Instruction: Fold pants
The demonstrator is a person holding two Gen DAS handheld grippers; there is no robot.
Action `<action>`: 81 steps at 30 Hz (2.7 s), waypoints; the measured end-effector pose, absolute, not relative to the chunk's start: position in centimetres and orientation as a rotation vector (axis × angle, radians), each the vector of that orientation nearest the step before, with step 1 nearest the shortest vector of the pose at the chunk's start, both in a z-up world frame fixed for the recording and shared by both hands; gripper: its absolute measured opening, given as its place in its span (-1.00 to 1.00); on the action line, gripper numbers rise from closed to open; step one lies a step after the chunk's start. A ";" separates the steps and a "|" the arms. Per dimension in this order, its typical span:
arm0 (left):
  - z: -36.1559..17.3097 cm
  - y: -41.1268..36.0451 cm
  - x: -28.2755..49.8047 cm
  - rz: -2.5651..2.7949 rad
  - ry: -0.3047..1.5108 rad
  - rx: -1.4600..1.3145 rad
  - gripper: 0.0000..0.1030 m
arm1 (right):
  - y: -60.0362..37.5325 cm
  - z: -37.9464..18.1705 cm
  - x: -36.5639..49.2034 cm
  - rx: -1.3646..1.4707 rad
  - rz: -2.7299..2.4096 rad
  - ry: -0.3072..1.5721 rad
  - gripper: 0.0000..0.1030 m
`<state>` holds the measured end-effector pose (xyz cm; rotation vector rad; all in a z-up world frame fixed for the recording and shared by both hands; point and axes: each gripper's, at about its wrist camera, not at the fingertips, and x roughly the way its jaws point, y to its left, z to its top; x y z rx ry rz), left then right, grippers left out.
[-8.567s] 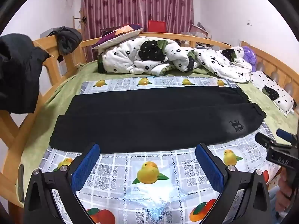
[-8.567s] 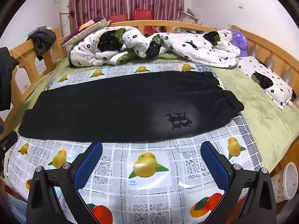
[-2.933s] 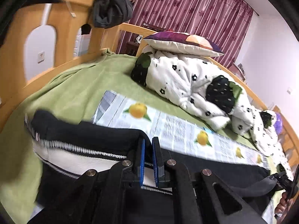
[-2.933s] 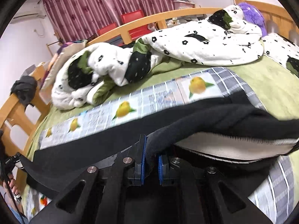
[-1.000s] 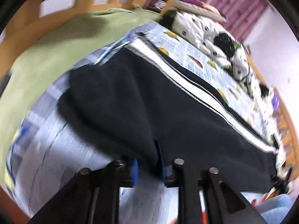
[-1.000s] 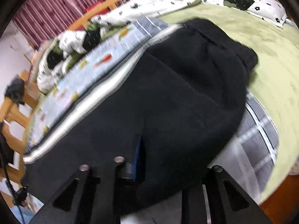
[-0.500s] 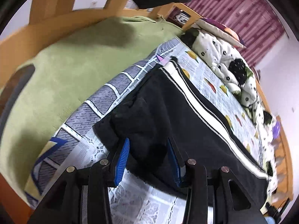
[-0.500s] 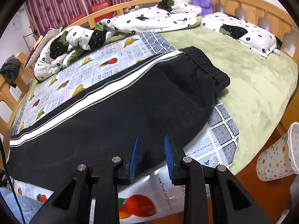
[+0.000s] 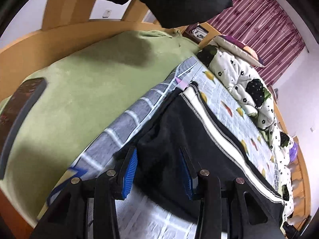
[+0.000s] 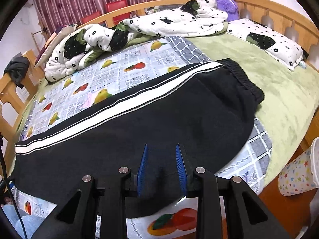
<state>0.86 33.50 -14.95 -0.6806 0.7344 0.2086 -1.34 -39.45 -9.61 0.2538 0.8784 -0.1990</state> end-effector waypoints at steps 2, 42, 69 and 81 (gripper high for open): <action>-14.9 33.0 1.8 0.219 0.758 -0.644 -0.38 | -39.1 -9.8 -1.3 0.255 -0.200 0.880 -0.45; -13.3 28.7 20.6 0.245 0.995 -0.151 -0.53 | -30.4 -17.4 22.4 -0.374 0.367 1.036 0.00; -10.8 27.9 17.0 0.244 0.819 -0.095 0.42 | -40.6 -12.4 20.4 -0.224 0.152 0.822 0.48; -10.6 25.2 17.7 0.159 0.823 -0.192 0.42 | -40.8 -15.9 24.2 -0.449 0.289 1.011 -0.85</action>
